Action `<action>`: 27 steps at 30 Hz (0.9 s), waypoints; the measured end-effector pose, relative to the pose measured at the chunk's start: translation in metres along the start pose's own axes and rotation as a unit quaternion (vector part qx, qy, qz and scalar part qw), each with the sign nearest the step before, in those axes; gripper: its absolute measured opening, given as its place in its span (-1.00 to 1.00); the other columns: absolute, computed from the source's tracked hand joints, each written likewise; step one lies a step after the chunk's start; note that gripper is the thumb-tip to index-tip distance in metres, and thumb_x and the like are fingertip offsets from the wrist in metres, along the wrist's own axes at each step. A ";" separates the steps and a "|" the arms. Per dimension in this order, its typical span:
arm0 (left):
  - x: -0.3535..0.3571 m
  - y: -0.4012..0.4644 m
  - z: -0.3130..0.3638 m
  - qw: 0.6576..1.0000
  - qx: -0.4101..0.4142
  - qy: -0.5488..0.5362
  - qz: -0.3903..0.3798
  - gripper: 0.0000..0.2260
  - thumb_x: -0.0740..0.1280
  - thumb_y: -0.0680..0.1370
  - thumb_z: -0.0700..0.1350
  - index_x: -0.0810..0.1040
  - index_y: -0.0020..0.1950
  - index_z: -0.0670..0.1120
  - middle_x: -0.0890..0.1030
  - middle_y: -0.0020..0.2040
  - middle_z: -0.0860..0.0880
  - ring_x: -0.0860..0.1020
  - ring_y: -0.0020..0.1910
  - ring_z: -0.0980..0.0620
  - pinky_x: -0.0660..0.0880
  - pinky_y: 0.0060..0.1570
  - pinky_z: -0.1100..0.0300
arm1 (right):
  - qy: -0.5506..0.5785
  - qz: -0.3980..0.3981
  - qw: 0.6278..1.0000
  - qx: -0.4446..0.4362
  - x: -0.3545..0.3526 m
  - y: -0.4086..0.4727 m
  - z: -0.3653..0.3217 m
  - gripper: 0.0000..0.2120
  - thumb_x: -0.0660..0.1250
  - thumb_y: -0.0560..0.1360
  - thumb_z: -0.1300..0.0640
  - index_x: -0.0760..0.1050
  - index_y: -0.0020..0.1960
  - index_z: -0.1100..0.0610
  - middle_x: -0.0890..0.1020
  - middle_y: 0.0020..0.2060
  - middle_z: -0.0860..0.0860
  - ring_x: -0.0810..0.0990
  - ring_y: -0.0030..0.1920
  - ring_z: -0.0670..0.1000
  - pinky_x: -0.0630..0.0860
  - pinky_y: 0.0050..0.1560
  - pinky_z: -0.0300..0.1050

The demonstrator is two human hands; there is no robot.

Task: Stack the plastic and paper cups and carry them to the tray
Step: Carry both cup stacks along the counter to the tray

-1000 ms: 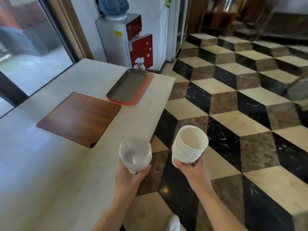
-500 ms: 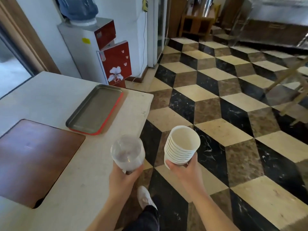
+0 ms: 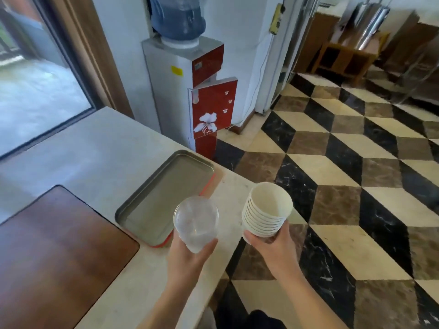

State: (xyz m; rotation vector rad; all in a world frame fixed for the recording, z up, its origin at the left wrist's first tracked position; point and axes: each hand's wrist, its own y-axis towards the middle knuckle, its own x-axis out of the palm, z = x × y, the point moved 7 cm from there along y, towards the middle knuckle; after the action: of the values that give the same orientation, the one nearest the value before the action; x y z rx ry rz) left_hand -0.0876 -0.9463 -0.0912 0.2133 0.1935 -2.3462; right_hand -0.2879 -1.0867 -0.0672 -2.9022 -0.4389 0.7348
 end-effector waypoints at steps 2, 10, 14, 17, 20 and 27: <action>-0.012 0.015 -0.008 0.999 -0.010 0.000 0.040 -0.44 0.54 0.31 0.26 0.49 0.27 0.24 0.64 0.13 0.16 0.60 0.11 0.15 0.50 -0.03 0.31 | 0.009 -0.047 0.999 -0.015 0.022 0.029 -0.013 -0.12 0.63 0.26 -0.16 0.13 0.37 -0.31 0.46 0.22 -0.32 0.47 0.16 -0.28 0.32 0.30 -0.17; -0.053 0.055 -0.033 0.969 -0.079 0.001 0.235 -0.43 0.61 0.29 0.27 0.52 0.22 0.21 0.71 -0.02 0.21 0.68 -0.09 0.24 0.50 -0.22 0.48 | 0.015 -0.197 0.977 -0.085 0.117 0.134 -0.064 -0.15 0.65 0.25 -0.13 0.25 0.39 -0.18 0.57 0.14 -0.24 0.59 0.06 -0.16 0.43 -0.10 -0.47; -0.061 0.059 -0.027 0.929 -0.111 -0.004 0.353 -0.45 0.62 0.22 0.30 0.54 0.14 0.29 0.71 -0.05 0.26 0.67 -0.11 0.30 0.49 -0.27 0.51 | 0.010 -0.277 0.951 -0.135 0.157 0.173 -0.097 -0.16 0.66 0.28 -0.05 0.31 0.43 -0.03 0.60 0.21 -0.07 0.58 0.18 -0.01 0.53 0.13 -0.07; -0.068 0.059 -0.031 0.901 -0.160 0.021 0.402 -0.40 0.60 0.19 0.35 0.55 0.16 0.25 0.71 -0.02 0.24 0.66 -0.05 0.27 0.53 -0.16 0.41 | 0.005 -0.320 0.935 -0.153 0.185 0.199 -0.111 -0.22 0.67 0.28 -0.02 0.36 0.38 0.05 0.62 0.19 0.01 0.61 0.19 0.03 0.52 0.13 -0.06; -0.077 0.061 -0.040 0.870 -0.208 0.042 0.445 -0.36 0.61 0.18 0.32 0.56 0.18 0.17 0.71 -0.03 0.22 0.65 -0.02 0.24 0.58 0.00 0.14 | -0.004 -0.352 0.922 -0.163 0.210 0.219 -0.117 -0.22 0.65 0.29 -0.05 0.38 0.39 0.06 0.62 0.21 0.00 0.60 0.20 0.01 0.53 0.17 -0.05; -0.071 0.067 -0.055 0.817 -0.276 0.055 0.502 -0.42 0.59 0.19 0.33 0.52 0.14 0.25 0.66 -0.07 0.36 0.59 -0.05 0.37 0.46 -0.14 0.33 | -0.043 -0.370 0.907 -0.199 0.237 0.235 -0.111 -0.20 0.64 0.29 -0.03 0.33 0.40 0.07 0.55 0.23 -0.04 0.52 0.19 -0.04 0.41 0.11 -0.12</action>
State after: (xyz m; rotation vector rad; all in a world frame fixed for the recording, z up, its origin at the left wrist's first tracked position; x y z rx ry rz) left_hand 0.0146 -0.9335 -0.1350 0.1125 0.6344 -1.1514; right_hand 0.0237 -1.2421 -0.1183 -2.6558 -1.7449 0.6875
